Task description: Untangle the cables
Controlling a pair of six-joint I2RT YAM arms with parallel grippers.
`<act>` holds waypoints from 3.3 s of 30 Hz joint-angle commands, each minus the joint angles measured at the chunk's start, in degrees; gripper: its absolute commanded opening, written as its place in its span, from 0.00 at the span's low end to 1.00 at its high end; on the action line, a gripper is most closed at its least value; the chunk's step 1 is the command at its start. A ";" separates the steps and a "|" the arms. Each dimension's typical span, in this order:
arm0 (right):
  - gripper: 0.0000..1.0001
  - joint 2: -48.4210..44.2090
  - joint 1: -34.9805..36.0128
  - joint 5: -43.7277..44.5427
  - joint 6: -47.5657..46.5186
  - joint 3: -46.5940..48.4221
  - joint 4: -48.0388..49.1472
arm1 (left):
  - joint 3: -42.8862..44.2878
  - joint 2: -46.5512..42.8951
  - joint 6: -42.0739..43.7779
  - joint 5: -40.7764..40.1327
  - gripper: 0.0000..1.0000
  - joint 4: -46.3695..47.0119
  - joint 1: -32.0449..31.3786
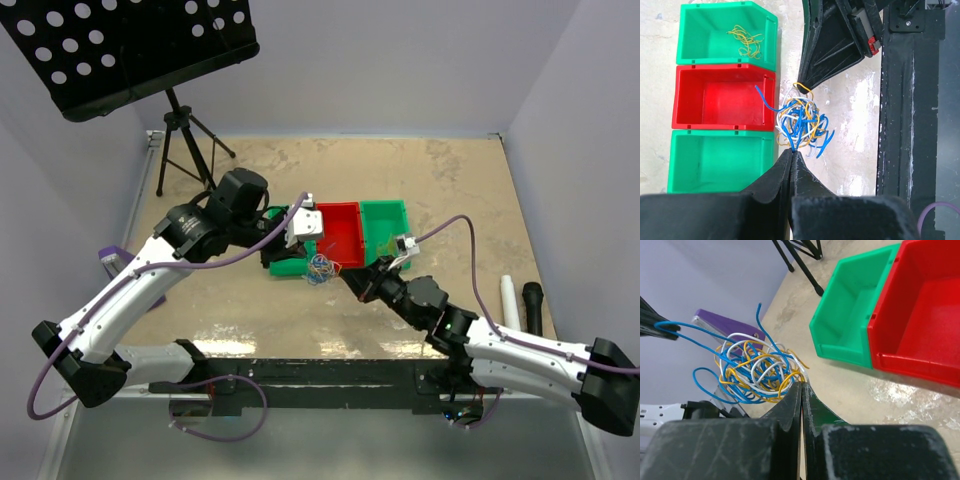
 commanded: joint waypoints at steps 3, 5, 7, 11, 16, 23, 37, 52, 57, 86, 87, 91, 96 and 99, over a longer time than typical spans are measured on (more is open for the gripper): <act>0.00 -1.58 0.25 4.70 2.66 -0.18 -5.24 | 0.92 -1.29 1.31 -1.75 0.00 -0.22 -0.25; 0.00 -2.02 0.25 7.86 4.68 0.87 -10.14 | 0.57 -1.64 2.09 -3.51 0.00 -0.83 -0.25; 0.00 -2.99 0.25 11.20 6.53 2.10 -14.55 | -1.09 -2.60 3.06 -5.70 0.00 -0.84 -0.25; 0.00 -7.02 0.25 16.74 8.37 4.83 -21.15 | -8.29 -5.06 4.91 -10.89 0.00 0.57 -0.16; 0.00 -11.68 0.34 23.50 9.08 10.71 -30.55 | -18.66 -7.18 7.80 -19.14 0.00 3.38 -0.08; 0.00 -18.10 0.25 38.09 8.64 22.13 -44.08 | -27.64 -9.99 10.89 -25.40 0.00 5.58 0.80; 0.23 -6.36 0.16 34.08 21.69 26.90 -61.47 | -22.03 -7.71 6.06 -16.88 0.00 5.66 0.89; 0.63 5.28 0.16 23.00 49.69 20.39 -73.64 | -21.06 -2.96 3.77 -10.11 0.17 10.94 0.11; 0.64 8.77 0.25 22.12 50.29 20.47 -73.98 | -19.65 -0.06 3.77 -8.71 0.18 11.64 -0.16; 0.76 -7.38 -1.07 41.36 52.23 44.30 -87.34 | -10.07 33.68 -1.42 -17.84 0.71 42.93 -23.27; 0.76 -7.73 -0.98 41.45 52.24 43.86 -87.17 | -9.46 34.39 -1.42 -18.10 0.71 43.45 -23.54; 0.76 -9.58 -1.07 41.71 50.83 42.89 -85.41 | -8.23 37.20 -2.03 -22.75 0.71 47.93 -23.98; 0.76 -10.72 -1.07 41.80 49.34 43.06 -84.97 | -7.08 39.93 -1.68 -23.90 0.71 49.34 -24.77; 0.75 -11.42 -1.07 41.89 49.07 43.24 -84.88 | -6.56 41.59 -1.07 -23.82 0.70 50.05 -24.86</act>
